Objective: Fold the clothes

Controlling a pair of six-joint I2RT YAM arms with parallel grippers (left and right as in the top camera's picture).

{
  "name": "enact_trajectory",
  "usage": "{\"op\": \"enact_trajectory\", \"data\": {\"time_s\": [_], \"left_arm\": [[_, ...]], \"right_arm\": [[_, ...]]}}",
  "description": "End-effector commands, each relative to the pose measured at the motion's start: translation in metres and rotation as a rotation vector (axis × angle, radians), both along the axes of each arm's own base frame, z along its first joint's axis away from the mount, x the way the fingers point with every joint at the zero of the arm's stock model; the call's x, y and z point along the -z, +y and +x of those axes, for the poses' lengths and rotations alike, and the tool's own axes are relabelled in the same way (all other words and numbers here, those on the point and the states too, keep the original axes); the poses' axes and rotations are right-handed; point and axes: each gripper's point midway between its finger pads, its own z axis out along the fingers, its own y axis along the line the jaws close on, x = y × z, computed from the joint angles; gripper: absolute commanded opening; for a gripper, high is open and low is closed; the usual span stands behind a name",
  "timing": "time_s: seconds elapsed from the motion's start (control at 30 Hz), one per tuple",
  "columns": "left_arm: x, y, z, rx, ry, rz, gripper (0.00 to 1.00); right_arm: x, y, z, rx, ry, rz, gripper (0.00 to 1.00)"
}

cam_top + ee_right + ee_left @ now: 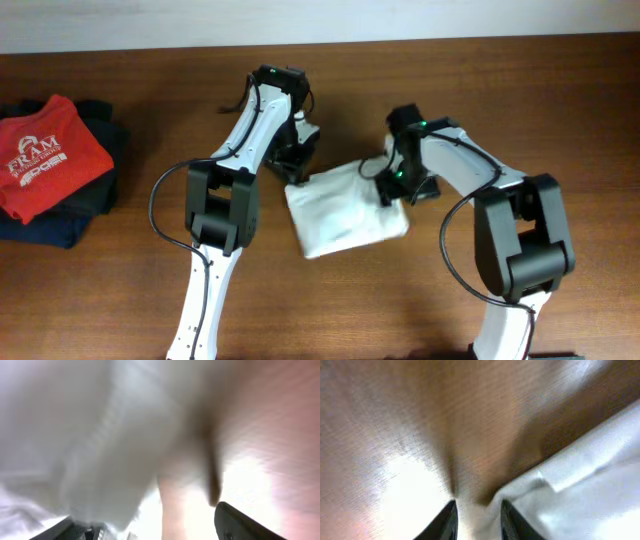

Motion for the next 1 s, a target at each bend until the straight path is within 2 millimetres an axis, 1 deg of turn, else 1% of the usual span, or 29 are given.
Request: {"op": "enact_trajectory", "data": {"time_s": [0.0, 0.03, 0.07, 0.1, 0.13, 0.17, 0.2, 0.23, 0.27, 0.3, 0.33, 0.37, 0.4, 0.47, 0.5, 0.57, 0.67, 0.73, 0.77, 0.8, 0.83, 0.9, 0.93, 0.97], "left_arm": [[0.005, 0.010, -0.016, -0.035, 0.080, 0.059, 0.23], [0.004, 0.011, -0.017, -0.036, 0.085, 0.061, 0.23], [-0.003, 0.011, -0.011, -0.052, 0.057, 0.054, 0.22], [-0.012, 0.010, -0.002, -0.065, 0.016, 0.035, 0.23], [-0.027, 0.006, 0.014, -0.080, -0.054, -0.008, 0.23], [-0.047, -0.004, 0.034, -0.095, -0.143, -0.081, 0.25], [-0.061, -0.015, 0.050, -0.094, -0.214, -0.148, 0.30], [-0.076, -0.032, 0.070, -0.089, -0.302, -0.248, 0.58], [-0.087, -0.057, 0.081, -0.015, -0.351, -0.404, 0.70], [-0.092, -0.071, 0.084, 0.013, -0.364, -0.497, 0.77], [-0.099, -0.091, 0.090, 0.052, -0.390, -0.624, 0.83], [-0.099, -0.096, 0.094, 0.060, -0.405, -0.654, 0.84], [-0.097, -0.103, 0.097, 0.072, -0.421, -0.676, 0.86], [-0.089, -0.114, 0.097, 0.088, -0.425, -0.712, 0.87], [-0.081, -0.122, 0.094, 0.097, -0.414, -0.738, 0.91], [-0.070, -0.128, 0.091, 0.094, -0.395, -0.756, 0.91], [-0.045, -0.139, 0.077, 0.104, -0.348, -0.758, 0.91], [-0.019, -0.149, 0.062, 0.083, -0.281, -0.744, 0.92], [-0.010, -0.158, 0.053, 0.087, -0.242, -0.768, 0.91], [-0.004, -0.164, 0.046, 0.076, -0.210, -0.775, 0.81], [0.000, -0.169, 0.041, 0.080, -0.192, -0.778, 0.69], [0.000, -0.178, 0.034, 0.101, -0.186, -0.780, 0.51], [0.000, -0.179, 0.032, 0.101, -0.180, -0.778, 0.25], [0.000, -0.179, 0.032, 0.100, -0.179, -0.777, 0.17]], "right_arm": [[-0.014, -0.060, 0.056, -0.071, -0.194, -0.256, 0.75], [-0.029, -0.059, 0.073, -0.081, -0.245, -0.264, 0.79], [-0.056, -0.056, 0.091, -0.075, -0.293, -0.258, 0.82], [-0.071, -0.055, 0.096, -0.073, -0.303, -0.256, 0.84], [-0.090, -0.055, 0.098, -0.073, -0.304, -0.257, 0.85], [-0.106, -0.056, 0.099, -0.069, -0.306, -0.257, 0.86], [-0.119, -0.060, 0.101, -0.058, -0.313, -0.258, 0.86], [-0.134, -0.070, 0.103, -0.033, -0.324, -0.258, 0.87], [-0.144, -0.079, 0.101, -0.014, -0.325, -0.261, 0.87], [-0.154, -0.090, 0.096, 0.009, -0.320, -0.264, 0.89], [-0.161, -0.101, 0.092, 0.032, -0.319, -0.267, 0.90], [-0.165, -0.109, 0.088, 0.049, -0.314, -0.270, 0.89], [-0.167, -0.113, 0.084, 0.056, -0.306, -0.272, 0.90], [-0.169, -0.120, 0.077, 0.071, -0.286, -0.273, 0.90], [-0.170, -0.121, 0.075, 0.072, -0.281, -0.273, 0.90], [-0.170, -0.121, 0.072, 0.070, -0.269, -0.274, 0.90], [-0.168, -0.122, 0.065, 0.067, -0.243, -0.276, 0.89], [-0.167, -0.121, 0.063, 0.064, -0.231, -0.276, 0.89], [-0.167, -0.122, 0.062, 0.065, -0.230, -0.276, 0.89], [-0.167, -0.122, 0.062, 0.065, -0.230, -0.276, 0.89], [-0.167, -0.122, 0.062, 0.064, -0.227, -0.277, 0.89], [-0.167, -0.122, 0.061, 0.064, -0.226, -0.277, 0.89], [-0.167, -0.122, 0.061, 0.064, -0.226, -0.277, 0.89], [-0.167, -0.122, 0.061, 0.064, -0.226, -0.277, 0.89]]}}
